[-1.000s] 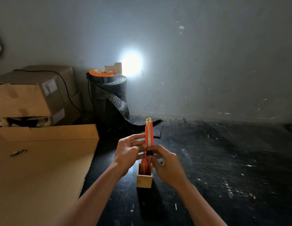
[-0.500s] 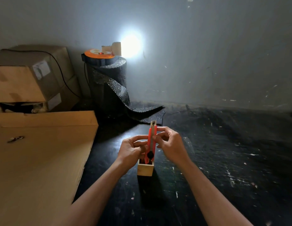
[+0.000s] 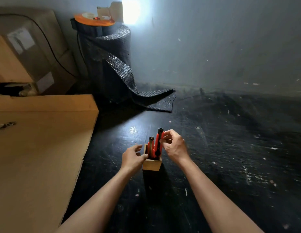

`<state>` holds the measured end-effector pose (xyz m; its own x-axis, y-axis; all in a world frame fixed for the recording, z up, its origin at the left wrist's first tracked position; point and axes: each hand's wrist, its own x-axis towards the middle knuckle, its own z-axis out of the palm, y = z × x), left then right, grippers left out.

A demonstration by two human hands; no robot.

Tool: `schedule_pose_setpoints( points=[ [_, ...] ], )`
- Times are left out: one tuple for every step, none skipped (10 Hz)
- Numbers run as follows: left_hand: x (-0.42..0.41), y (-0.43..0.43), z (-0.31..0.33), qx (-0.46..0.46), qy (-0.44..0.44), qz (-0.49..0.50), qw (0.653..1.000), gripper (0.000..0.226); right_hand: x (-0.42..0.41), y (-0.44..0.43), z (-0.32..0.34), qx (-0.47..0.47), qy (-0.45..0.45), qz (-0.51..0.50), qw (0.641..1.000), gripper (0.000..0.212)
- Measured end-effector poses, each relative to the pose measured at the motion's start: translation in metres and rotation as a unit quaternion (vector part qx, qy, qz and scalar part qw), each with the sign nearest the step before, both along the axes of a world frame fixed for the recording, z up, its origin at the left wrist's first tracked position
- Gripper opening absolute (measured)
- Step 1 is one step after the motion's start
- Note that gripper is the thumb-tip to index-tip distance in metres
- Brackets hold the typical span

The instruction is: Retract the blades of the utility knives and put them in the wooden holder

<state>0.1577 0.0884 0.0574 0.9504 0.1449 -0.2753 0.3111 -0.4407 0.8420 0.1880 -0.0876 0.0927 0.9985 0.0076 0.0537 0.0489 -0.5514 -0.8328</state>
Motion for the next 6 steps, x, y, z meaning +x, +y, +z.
schedule_pose_setpoints(
  points=[
    [0.003,-0.004,-0.013,0.0,0.026,0.0,1.0,0.068,0.005,0.001,-0.019,-0.021,0.021,0.007,1.0,0.01],
    [0.005,-0.009,-0.022,0.004,0.037,0.006,0.999,0.066,0.006,0.003,-0.032,-0.049,0.055,0.015,0.997,0.008],
    [0.005,-0.014,-0.028,0.006,0.021,0.013,1.0,0.055,0.006,0.004,-0.043,-0.08,0.083,0.01,0.993,0.007],
    [0.004,-0.014,-0.031,-0.004,0.015,0.027,1.0,0.053,0.006,0.003,-0.046,-0.1,0.1,0.001,0.99,0.012],
    [0.003,-0.014,-0.032,-0.014,0.011,0.026,1.0,0.053,0.007,0.003,-0.047,-0.097,0.099,-0.007,0.99,0.01],
    [0.001,-0.014,-0.031,-0.009,0.017,0.033,0.999,0.05,0.006,0.001,-0.046,-0.08,0.094,-0.027,0.992,0.013]
  ],
)
